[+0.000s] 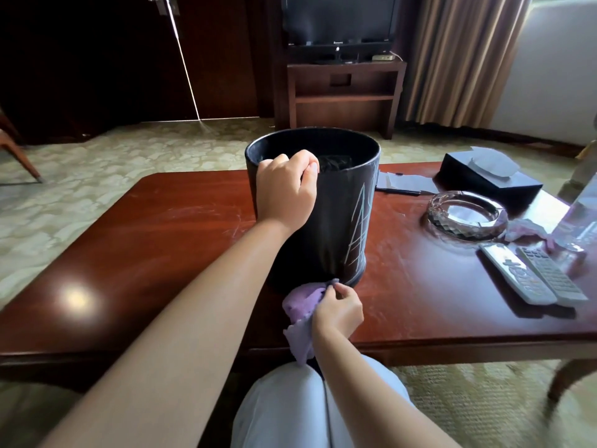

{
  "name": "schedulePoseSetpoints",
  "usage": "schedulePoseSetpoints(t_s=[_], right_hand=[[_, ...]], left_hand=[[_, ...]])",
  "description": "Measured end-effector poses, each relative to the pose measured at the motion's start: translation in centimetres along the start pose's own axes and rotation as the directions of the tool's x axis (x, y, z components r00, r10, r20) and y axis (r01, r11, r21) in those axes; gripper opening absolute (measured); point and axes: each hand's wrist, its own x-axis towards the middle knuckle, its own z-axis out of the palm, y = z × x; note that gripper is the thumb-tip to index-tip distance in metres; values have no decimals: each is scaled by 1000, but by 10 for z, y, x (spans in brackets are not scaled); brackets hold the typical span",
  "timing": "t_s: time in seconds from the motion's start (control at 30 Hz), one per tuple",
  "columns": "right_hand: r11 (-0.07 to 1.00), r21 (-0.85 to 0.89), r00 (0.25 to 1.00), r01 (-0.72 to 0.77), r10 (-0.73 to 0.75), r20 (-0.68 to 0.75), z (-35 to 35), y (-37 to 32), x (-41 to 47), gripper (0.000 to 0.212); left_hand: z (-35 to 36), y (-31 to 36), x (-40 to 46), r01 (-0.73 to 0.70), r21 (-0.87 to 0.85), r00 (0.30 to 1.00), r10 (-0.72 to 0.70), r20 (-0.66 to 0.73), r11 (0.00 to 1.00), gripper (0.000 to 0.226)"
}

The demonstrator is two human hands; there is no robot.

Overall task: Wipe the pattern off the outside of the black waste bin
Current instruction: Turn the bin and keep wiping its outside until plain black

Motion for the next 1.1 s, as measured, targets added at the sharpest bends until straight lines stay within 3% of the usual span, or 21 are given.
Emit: schedulePoseSetpoints(t_s=[0.2, 0.47, 0.8, 1.1], right_hand=[[938, -134, 937, 319, -291, 193, 9, 3, -15, 13], [943, -220, 936, 248, -175, 305, 29, 6, -24, 21], [999, -53, 1000, -14, 14, 11, -2, 2, 18, 18], [998, -1, 998, -55, 55, -13, -6, 3, 29, 17]], left_hand=[[-1, 0, -1, -5, -7, 1000, 5, 4, 1000, 24], [0, 0, -1, -3, 2, 1000, 3, 9, 1000, 23], [0, -1, -1, -3, -10, 1000, 3, 2, 1000, 24], [0, 0, -1, -6, -19, 1000, 7, 18, 1000, 24]])
